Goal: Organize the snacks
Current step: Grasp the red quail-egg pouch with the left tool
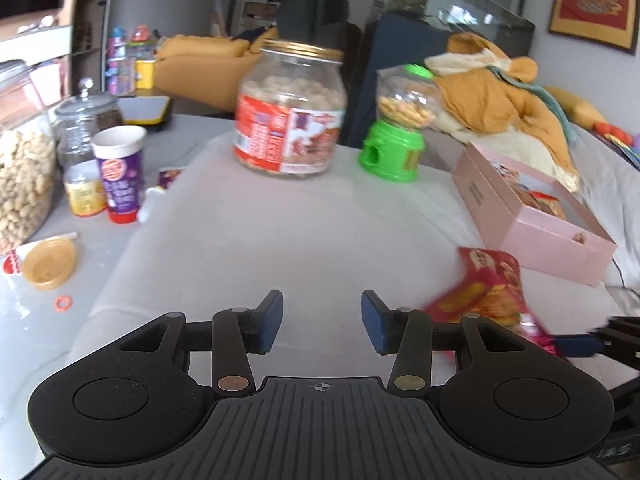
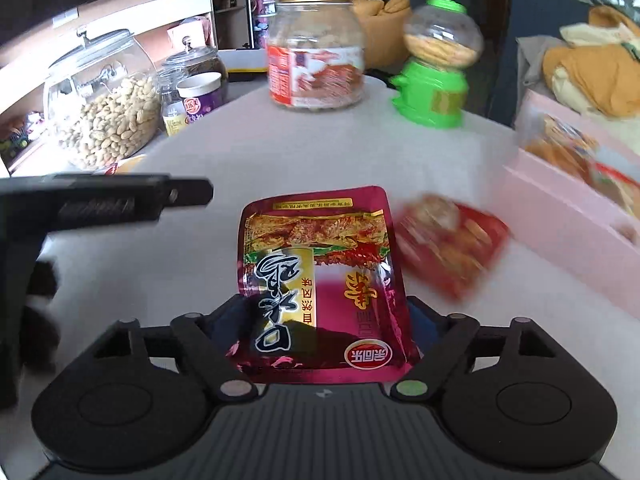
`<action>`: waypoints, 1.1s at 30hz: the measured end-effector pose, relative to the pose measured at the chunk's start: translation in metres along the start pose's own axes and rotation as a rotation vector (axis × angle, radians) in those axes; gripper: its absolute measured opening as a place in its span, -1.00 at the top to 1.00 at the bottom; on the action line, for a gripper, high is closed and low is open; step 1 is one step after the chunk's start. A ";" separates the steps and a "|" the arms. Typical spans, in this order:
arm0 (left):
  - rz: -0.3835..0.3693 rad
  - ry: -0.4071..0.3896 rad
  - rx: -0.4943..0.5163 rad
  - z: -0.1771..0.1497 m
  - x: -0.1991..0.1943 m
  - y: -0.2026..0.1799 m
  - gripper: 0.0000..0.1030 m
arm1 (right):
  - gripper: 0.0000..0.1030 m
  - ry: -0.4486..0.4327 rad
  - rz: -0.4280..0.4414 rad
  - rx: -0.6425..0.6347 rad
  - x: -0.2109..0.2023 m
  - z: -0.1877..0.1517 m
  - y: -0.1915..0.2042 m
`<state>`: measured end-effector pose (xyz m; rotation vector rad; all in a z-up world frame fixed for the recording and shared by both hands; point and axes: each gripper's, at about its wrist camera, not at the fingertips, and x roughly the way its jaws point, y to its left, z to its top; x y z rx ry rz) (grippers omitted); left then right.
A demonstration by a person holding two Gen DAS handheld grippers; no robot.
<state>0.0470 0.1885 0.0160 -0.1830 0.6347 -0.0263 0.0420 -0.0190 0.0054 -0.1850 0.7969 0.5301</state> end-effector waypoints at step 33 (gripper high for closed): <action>-0.005 0.120 0.359 0.022 0.082 -0.160 -0.41 | -0.80 -0.118 -0.153 0.250 -0.049 -0.067 -0.106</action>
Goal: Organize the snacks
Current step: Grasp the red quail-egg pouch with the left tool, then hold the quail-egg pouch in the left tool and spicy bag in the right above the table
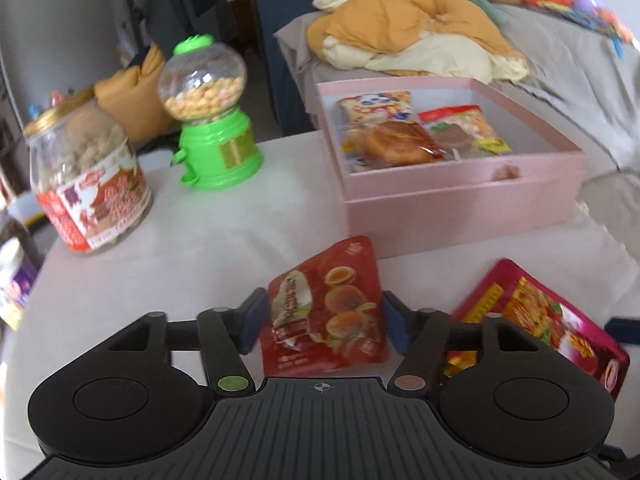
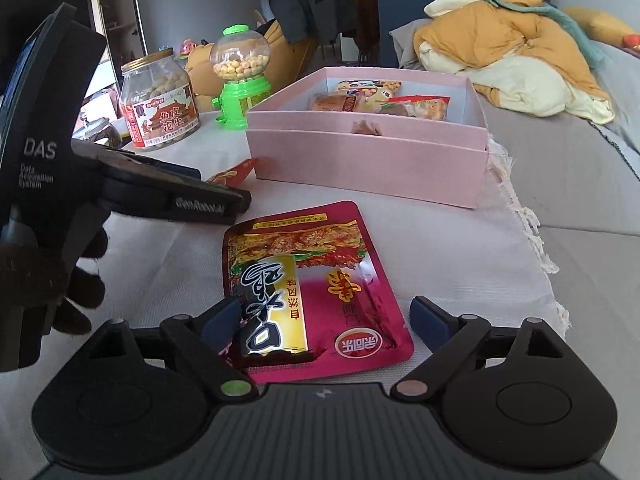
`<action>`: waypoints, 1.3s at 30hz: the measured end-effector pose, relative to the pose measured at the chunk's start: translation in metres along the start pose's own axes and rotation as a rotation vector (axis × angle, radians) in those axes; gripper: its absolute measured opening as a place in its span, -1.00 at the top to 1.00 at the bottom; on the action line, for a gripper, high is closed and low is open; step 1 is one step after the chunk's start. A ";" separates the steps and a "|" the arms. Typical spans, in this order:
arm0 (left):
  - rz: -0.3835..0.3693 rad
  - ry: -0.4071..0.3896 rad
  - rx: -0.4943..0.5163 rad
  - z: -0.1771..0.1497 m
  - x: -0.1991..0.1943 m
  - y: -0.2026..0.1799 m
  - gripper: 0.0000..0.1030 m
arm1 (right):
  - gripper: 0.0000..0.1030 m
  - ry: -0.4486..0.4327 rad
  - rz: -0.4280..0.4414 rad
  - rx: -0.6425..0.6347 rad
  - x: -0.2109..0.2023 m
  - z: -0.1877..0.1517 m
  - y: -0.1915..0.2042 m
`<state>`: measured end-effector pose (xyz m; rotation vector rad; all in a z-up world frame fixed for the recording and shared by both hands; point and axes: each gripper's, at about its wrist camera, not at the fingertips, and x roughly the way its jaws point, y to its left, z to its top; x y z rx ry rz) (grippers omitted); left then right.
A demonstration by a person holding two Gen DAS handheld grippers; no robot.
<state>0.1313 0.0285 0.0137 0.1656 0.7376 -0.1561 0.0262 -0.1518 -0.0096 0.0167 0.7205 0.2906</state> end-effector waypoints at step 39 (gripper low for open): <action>-0.036 -0.084 -0.135 -0.079 -0.062 0.012 -0.46 | -1.00 0.085 -0.020 -0.104 0.021 0.017 0.015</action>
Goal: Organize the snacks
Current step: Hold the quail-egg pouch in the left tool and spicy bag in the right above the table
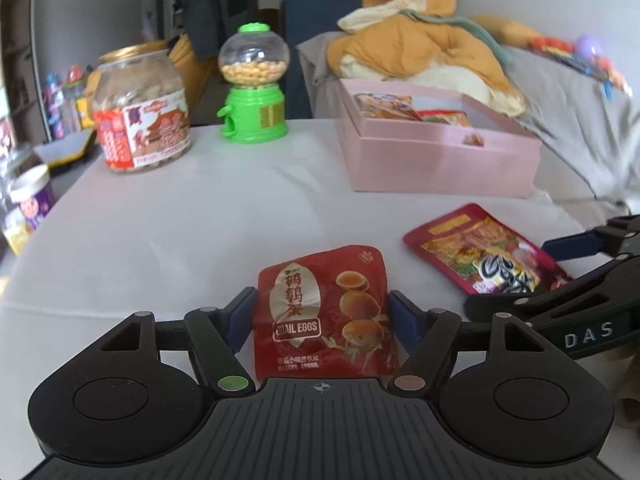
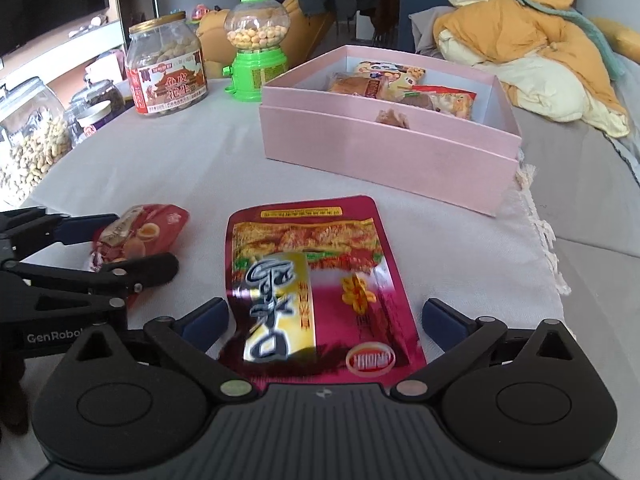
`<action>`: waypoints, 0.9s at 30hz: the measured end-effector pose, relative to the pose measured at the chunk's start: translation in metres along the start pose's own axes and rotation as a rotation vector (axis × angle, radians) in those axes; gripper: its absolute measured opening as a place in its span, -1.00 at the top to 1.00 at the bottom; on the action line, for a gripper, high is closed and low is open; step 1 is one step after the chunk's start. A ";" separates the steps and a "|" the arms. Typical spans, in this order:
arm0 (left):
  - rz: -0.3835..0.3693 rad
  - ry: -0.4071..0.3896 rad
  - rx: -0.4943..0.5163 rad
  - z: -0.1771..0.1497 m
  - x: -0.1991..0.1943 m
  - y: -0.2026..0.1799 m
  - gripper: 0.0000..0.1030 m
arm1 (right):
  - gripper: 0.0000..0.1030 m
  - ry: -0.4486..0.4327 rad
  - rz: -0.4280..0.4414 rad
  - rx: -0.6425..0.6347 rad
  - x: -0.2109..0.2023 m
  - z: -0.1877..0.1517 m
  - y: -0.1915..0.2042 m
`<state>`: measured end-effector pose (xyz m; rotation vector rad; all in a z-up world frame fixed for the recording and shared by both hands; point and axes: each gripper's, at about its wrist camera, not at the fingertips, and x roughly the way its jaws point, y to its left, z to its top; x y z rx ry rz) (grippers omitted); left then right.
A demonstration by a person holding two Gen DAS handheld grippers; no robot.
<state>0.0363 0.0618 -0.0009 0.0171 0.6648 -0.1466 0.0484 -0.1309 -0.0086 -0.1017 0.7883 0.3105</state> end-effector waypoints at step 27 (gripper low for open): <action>0.049 -0.004 -0.026 -0.007 -0.009 0.005 -0.48 | -0.79 -0.001 -0.016 0.013 0.014 0.022 -0.005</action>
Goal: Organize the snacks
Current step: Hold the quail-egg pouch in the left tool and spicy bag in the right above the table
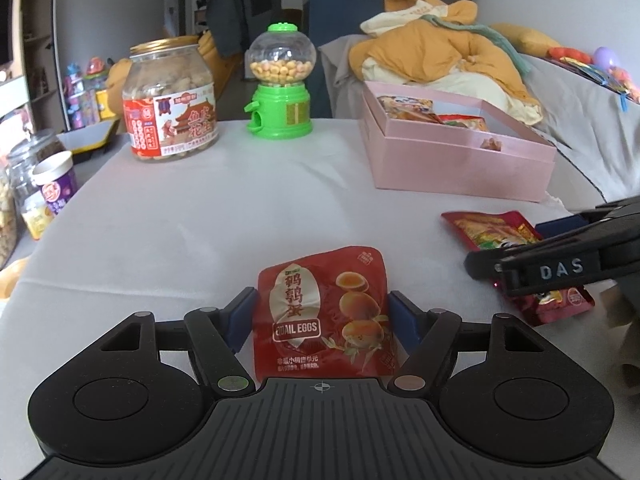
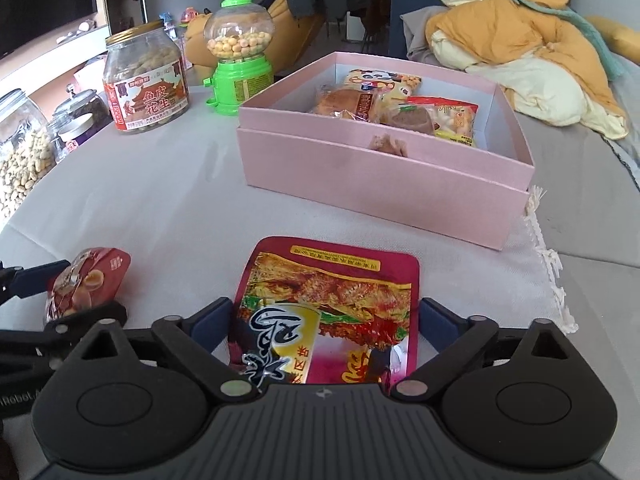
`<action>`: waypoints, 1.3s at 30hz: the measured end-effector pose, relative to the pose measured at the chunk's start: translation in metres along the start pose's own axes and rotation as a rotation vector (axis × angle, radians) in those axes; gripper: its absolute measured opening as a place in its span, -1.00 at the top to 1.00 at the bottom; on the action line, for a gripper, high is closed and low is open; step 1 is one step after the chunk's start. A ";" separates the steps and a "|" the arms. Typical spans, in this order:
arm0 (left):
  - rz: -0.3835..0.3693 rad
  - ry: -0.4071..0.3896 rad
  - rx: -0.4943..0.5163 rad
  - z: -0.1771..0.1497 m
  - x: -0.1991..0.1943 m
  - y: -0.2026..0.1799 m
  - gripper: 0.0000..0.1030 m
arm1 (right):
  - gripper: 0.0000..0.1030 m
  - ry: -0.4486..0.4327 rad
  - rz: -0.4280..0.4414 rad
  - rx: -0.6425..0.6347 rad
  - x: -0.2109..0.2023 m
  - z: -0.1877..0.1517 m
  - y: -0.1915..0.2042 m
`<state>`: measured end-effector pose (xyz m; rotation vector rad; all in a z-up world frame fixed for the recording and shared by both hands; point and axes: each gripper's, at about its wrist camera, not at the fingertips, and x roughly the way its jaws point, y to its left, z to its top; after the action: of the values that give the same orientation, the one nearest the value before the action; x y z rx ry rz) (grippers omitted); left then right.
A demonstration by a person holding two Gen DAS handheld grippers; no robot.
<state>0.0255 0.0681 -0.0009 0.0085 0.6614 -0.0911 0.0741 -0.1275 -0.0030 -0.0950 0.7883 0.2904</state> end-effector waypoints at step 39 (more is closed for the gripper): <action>0.005 0.005 0.023 -0.001 0.001 -0.003 -0.51 | -0.56 0.041 0.067 -0.060 -0.018 -0.007 -0.019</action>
<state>0.0254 0.0655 -0.0020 0.0329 0.6657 -0.0937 0.0630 -0.1515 0.0040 -0.1318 0.8243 0.3769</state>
